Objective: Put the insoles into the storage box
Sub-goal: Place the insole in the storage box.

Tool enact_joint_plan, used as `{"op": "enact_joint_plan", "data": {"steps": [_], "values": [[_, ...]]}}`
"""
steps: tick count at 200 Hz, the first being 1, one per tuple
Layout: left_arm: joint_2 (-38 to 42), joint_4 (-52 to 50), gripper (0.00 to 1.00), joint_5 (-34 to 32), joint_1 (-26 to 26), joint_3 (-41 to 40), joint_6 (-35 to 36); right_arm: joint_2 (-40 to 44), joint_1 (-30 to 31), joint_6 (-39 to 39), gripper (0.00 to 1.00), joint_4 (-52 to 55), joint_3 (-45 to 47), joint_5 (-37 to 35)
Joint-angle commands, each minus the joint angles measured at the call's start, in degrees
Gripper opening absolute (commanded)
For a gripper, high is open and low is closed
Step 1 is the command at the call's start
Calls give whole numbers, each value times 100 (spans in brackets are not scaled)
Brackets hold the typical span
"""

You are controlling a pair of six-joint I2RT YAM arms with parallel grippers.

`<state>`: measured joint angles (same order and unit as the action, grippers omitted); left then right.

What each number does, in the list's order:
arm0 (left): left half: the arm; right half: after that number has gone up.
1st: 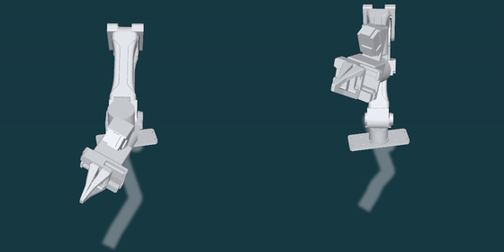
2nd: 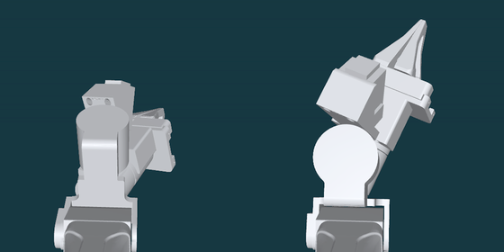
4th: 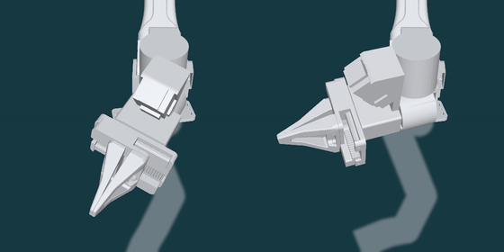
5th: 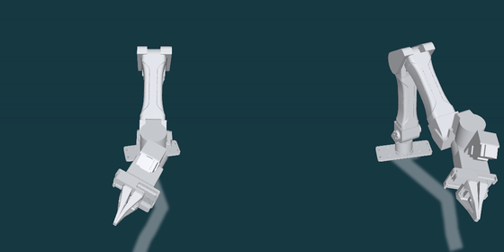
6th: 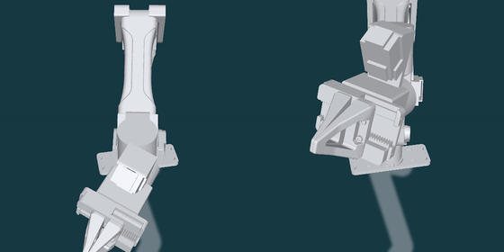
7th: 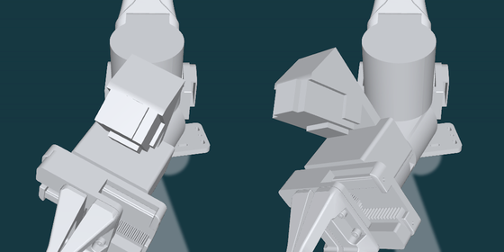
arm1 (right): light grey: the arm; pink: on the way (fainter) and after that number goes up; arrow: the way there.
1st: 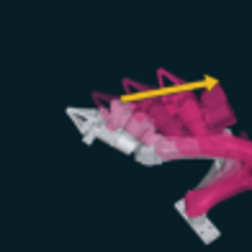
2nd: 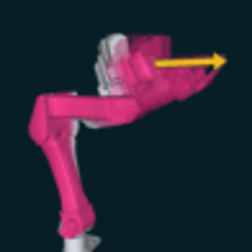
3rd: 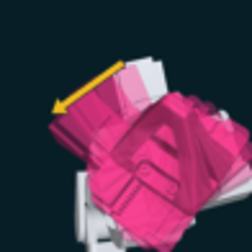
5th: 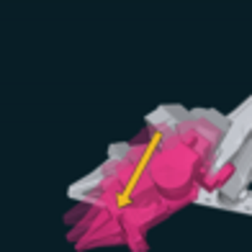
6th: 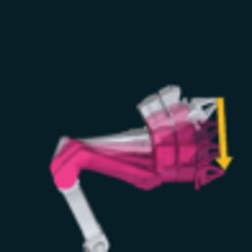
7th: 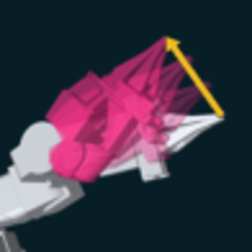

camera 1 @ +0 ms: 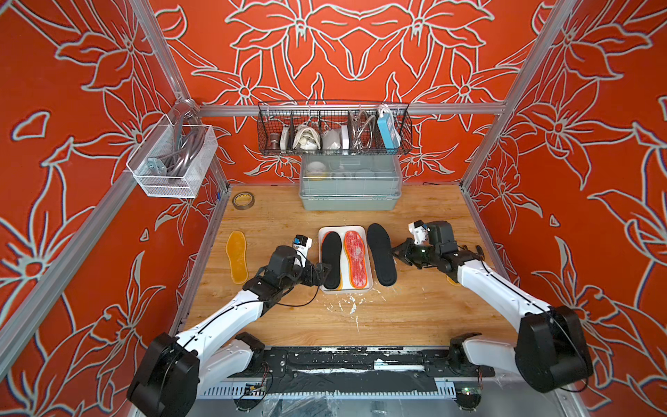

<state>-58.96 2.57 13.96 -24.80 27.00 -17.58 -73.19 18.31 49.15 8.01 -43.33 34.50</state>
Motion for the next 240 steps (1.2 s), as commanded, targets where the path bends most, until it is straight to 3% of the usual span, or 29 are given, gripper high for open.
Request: {"op": "enact_joint_plan", "data": {"steps": [1, 103, 240], "values": [[178, 81, 92, -94, 26, -88, 152, -338, 360, 473, 0, -660, -287, -251], [474, 24, 93, -168, 23, -116, 207, -1974, 1097, 635, 0, -1583, -839, -1055], [403, -4, 93, -259, 24, -107, 212, -2340, 1230, 636, 0, -1794, -529, -1296]]}}
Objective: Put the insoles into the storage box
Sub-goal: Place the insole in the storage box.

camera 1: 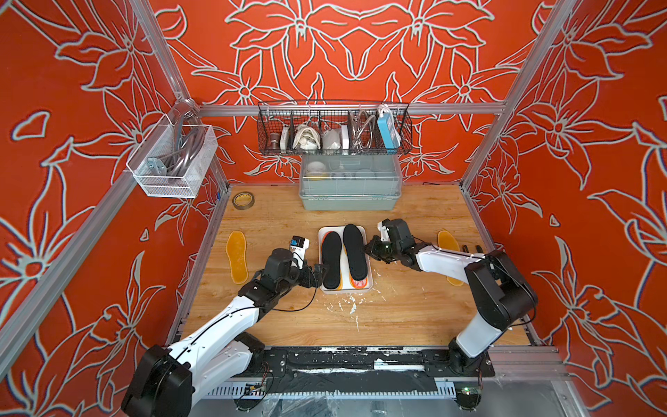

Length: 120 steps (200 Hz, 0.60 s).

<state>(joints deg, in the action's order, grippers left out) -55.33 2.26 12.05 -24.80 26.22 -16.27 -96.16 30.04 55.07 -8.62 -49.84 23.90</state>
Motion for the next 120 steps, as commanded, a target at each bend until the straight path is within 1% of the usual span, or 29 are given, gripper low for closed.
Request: {"op": "enact_joint_plan", "data": {"steps": [1, 44, 79, 88, 101, 120], "values": [[40, 28, 93, -66, 26, -29, 81, -48, 60, 41, 0, -131, 128, -236], [-13, 21, 93, -66, 28, -13, 81, -157, 110, 122, 0, -130, 202, -214], [14, 11, 93, -81, 23, -20, 81, -23, 143, 111, 1, -42, 236, -254], [5, 11, 93, -83, 27, -17, 77, 15, 152, 95, 4, 36, 222, -278], [-4, 3, 93, -84, 26, -11, 80, 52, 160, 84, 12, 86, 225, -265], [11, -6, 93, -103, 25, -9, 74, 87, 183, 63, 21, 194, 203, -241]]}}
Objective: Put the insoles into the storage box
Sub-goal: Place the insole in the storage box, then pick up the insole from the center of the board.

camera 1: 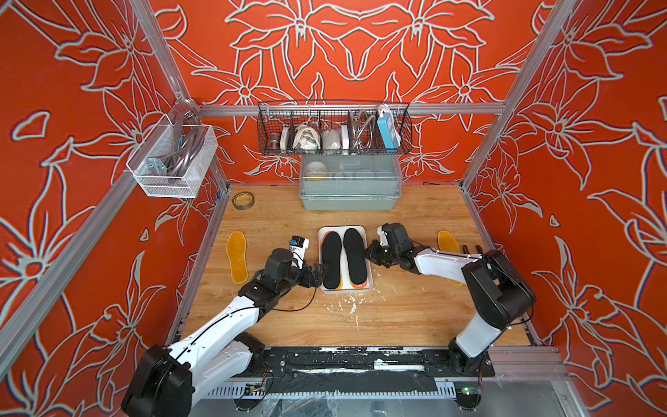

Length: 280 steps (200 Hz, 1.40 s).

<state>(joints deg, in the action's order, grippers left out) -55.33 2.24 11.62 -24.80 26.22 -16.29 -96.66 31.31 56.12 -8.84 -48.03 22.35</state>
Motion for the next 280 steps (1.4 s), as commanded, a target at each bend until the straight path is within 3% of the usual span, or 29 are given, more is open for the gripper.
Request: {"op": "enact_joint_plan", "data": {"steps": [1, 58, 90, 119, 150, 166, 187, 228, 257, 280], "values": [[12, -4, 93, -61, 26, -10, 75, 143, 53, -45, 21, 220, 22, -84], [68, -58, 93, -295, 27, -27, 93, 741, 97, -412, 27, 1043, -215, -102], [179, 0, 96, -639, 45, -29, -23, 1439, 99, -1136, 46, 2274, -590, -400], [-58, -22, 99, -1377, 286, 216, -431, 2040, 55, -2188, 61, 3093, -790, -1401], [-1231, -693, 99, -1733, 1132, 1245, -857, 2481, -350, -2819, 67, 3104, -456, -1784], [-1736, -1014, 97, -1541, 1763, 1735, -987, 2564, -626, -2863, 67, 2949, -176, -1702], [-2019, -1106, 92, -1285, 2623, 2018, -1060, 2535, -804, -2767, 67, 2781, 166, -1533], [-2751, -1798, 93, -1256, 4158, 2664, -895, 2411, -809, -2736, 67, 2589, 661, -1292], [-3565, -2136, 95, -943, 4901, 3079, -928, 2428, -808, -2807, 67, 2724, 674, -1251], [-4216, -2367, 96, -577, 5168, 3435, -941, 2532, -806, -2807, 67, 2763, 632, -1258]]}}
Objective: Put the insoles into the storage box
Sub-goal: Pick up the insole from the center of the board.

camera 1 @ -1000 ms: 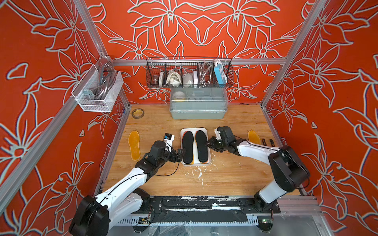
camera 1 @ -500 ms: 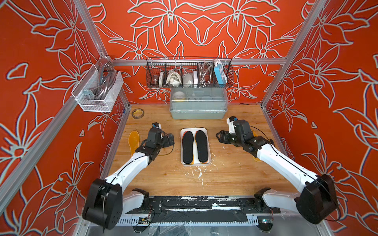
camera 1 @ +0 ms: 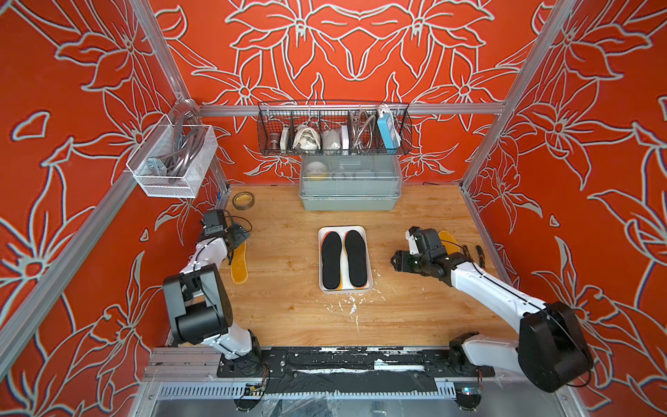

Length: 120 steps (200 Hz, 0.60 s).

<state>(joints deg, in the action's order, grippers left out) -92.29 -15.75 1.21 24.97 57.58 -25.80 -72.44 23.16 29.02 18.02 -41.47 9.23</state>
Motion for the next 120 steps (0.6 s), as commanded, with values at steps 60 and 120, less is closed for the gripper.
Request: {"op": "enact_joint_plan", "data": {"steps": [60, 120], "values": [[-1340, -816, 74, 861, 198, 612, 94, 514, 13, -113, 67, 170, -78, -40], [-888, -666, 43, 1055, -578, 75, 145, 835, -4, -91, 68, 149, -11, -71]]}}
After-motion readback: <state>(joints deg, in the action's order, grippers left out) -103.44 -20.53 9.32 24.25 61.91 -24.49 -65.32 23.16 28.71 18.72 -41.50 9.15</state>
